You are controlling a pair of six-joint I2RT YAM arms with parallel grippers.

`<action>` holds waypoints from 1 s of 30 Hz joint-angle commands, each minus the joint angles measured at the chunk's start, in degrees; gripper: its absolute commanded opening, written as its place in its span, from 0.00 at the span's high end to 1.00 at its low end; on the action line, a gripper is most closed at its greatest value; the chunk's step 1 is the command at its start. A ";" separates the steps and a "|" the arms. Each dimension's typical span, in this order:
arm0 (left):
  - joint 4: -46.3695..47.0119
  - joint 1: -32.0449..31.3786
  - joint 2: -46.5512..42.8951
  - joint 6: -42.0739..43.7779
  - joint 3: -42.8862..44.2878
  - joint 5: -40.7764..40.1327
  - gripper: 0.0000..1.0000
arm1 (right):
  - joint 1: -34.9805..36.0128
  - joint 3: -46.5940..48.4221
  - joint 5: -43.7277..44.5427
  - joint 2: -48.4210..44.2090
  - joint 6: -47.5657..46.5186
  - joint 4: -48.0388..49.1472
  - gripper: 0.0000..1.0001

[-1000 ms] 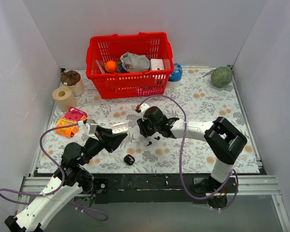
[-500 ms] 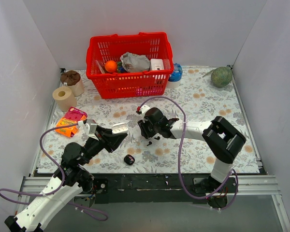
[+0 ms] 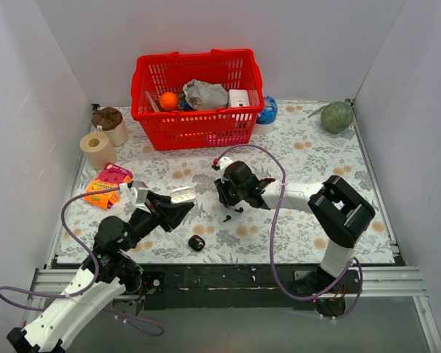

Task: Insert the wireless bluetooth earbuds into the charging case
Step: Pick up the earbud from the center of the board, then place the earbud in the charging case.

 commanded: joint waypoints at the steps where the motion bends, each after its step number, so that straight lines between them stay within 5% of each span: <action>1: 0.30 0.01 0.07 -0.13 1.91 0.58 1.00 | -0.28 -1.44 1.69 0.30 0.04 -0.93 0.67; 6: 0.21 0.01 -0.11 -0.22 1.82 0.58 1.00 | -0.54 -1.35 3.01 0.13 0.31 -1.19 0.79; 10: 0.21 0.01 -0.11 -0.13 1.73 0.58 1.00 | -0.89 -1.96 5.03 -1.36 0.57 -1.10 0.99; 17: 0.30 -0.08 0.07 -0.57 2.61 0.23 1.00 | -0.89 -0.48 5.66 -17.78 -0.48 -9.78 0.99; 22: 3.01 0.01 2.95 -0.13 5.50 2.33 1.00 | 0.42 6.81 -9.09 -34.64 -6.17 -24.36 0.99; 27: 9.42 0.10 12.44 1.10 7.97 18.39 1.00 | 2.62 17.27 -27.10 -43.37 -14.10 -43.96 0.99; 30: 19.08 0.10 17.98 -0.21 7.45 29.03 1.00 | 4.38 22.80 -30.47 -44.61 -16.92 -52.92 0.99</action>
